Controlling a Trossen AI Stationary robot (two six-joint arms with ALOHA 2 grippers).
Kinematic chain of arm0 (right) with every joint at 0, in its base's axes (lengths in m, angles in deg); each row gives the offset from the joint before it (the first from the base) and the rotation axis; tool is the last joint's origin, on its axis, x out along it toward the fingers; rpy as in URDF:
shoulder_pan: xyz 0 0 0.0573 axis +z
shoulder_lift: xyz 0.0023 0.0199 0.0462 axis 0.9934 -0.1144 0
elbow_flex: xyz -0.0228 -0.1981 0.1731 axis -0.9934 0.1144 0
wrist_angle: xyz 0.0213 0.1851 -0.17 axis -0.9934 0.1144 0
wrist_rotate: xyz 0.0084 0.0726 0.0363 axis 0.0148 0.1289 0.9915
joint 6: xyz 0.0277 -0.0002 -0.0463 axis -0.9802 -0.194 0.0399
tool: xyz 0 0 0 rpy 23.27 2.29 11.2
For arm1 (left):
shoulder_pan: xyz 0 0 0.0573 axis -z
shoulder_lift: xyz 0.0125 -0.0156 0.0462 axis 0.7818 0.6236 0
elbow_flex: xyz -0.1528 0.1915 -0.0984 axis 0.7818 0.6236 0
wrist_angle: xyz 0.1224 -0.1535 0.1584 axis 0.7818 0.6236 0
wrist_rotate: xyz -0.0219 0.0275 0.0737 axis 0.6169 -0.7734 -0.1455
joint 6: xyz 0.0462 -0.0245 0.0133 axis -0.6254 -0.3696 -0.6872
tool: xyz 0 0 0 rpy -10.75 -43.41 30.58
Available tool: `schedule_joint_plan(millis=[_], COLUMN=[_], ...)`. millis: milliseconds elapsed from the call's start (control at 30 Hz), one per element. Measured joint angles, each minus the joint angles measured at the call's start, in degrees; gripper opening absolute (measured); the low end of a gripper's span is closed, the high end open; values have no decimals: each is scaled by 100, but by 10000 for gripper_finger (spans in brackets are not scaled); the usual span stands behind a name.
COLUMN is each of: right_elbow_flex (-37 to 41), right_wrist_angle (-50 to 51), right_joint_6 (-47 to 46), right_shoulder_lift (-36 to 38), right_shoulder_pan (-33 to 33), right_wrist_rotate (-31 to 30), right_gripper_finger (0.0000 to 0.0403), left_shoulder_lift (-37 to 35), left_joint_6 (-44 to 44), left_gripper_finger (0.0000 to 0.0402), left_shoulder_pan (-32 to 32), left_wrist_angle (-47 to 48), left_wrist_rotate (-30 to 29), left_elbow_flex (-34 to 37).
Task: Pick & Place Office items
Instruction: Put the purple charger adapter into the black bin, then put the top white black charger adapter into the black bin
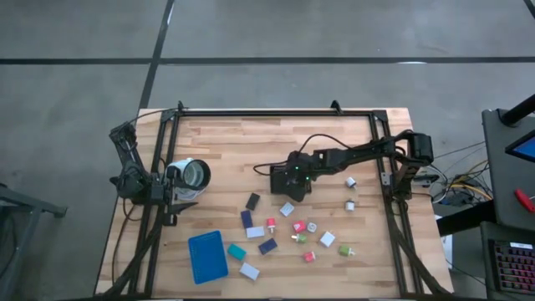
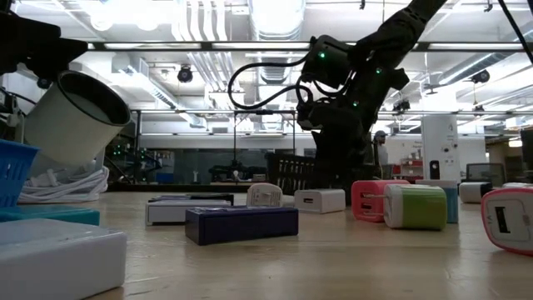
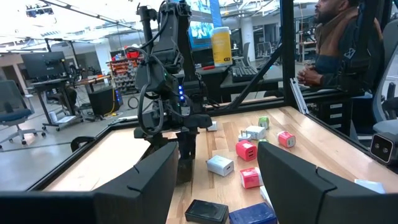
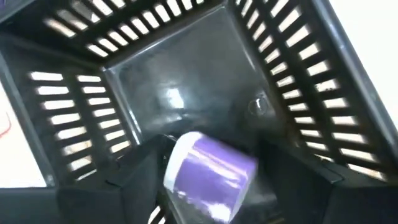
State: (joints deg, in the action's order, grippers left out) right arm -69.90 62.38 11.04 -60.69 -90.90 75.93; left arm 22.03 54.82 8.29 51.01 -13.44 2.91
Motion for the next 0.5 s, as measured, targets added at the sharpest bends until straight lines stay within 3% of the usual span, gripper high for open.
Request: schedule_joint_plan(millis=[267, 500], right_elbow_flex=[0, 0], right_wrist_angle=[-22, -33], right_joint_6=[47, 48], right_shoulder_lift=[0, 2], right_shoulder_pan=[14, 12], right_wrist_rotate=[-4, -15], right_gripper_finger=[331, 335], left_shoulder_lift=[0, 0], left_joint_6=[-1, -1], left_gripper_finger=[225, 225], left_shoulder_pan=[0, 1], left_wrist_angle=[1, 1], left_wrist_rotate=[-1, 1], left_elbow_flex=[1, 0])
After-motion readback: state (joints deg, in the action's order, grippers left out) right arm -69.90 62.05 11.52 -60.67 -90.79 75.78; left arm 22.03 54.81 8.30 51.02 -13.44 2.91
